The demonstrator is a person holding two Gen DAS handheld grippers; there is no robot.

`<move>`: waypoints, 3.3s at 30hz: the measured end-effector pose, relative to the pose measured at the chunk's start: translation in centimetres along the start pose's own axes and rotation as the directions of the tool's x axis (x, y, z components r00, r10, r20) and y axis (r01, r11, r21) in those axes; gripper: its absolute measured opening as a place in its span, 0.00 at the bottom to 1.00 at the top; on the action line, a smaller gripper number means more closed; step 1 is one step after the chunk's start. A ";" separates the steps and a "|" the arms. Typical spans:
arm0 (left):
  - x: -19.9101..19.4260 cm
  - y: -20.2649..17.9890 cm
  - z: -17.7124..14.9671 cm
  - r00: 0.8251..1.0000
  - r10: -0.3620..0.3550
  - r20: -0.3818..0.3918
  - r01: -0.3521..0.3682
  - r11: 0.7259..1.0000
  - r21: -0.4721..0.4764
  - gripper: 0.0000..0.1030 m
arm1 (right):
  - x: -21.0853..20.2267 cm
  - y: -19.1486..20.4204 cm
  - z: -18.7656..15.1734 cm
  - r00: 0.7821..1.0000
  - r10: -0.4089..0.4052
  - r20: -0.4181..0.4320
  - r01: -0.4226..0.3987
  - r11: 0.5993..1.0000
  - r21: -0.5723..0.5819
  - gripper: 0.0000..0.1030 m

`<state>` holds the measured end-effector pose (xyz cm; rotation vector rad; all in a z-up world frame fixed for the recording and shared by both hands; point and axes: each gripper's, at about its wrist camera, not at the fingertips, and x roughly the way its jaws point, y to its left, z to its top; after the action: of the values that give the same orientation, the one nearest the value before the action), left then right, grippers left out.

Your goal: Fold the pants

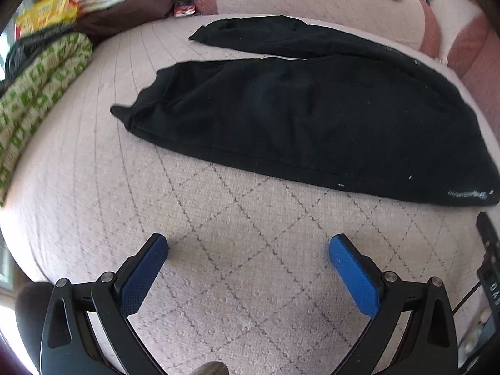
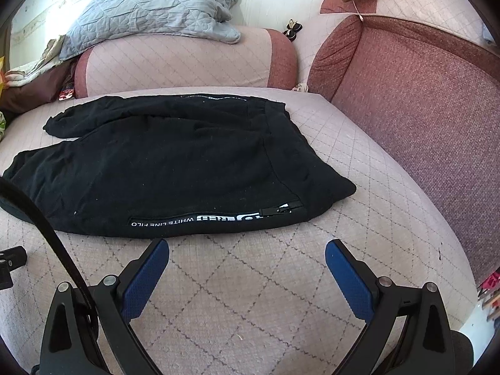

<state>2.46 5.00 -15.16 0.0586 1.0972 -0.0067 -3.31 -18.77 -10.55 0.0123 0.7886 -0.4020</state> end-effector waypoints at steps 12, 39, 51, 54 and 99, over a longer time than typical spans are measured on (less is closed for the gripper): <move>0.0 -0.3 0.1 1.000 -0.001 0.000 0.001 0.999 0.043 1.00 | -0.1 0.0 -0.2 1.000 0.005 0.002 -0.005 1.000 -0.006 0.99; 2.2 14.9 8.1 0.996 -0.091 0.026 0.094 0.975 -0.199 0.84 | 2.7 -5.7 2.7 0.971 0.153 -0.184 -0.114 0.972 0.207 0.90; 3.2 14.8 8.9 0.993 -0.102 0.062 0.111 0.976 -0.185 0.84 | 3.8 -6.5 2.2 0.949 0.195 -0.249 -0.120 0.950 0.288 0.89; 3.8 15.6 9.1 0.990 -0.126 0.068 0.138 0.965 -0.224 0.84 | 4.3 -6.7 2.3 0.945 0.208 -0.253 -0.122 0.941 0.317 0.89; -7.4 14.5 5.4 0.988 0.004 0.153 0.000 1.000 -0.025 0.50 | -2.9 -15.6 2.9 0.969 0.175 -0.173 -0.073 0.877 0.474 0.45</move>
<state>4.40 19.04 -5.50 0.0362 0.9435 0.0043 -8.75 -32.63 -4.37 0.5643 0.8796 -0.4643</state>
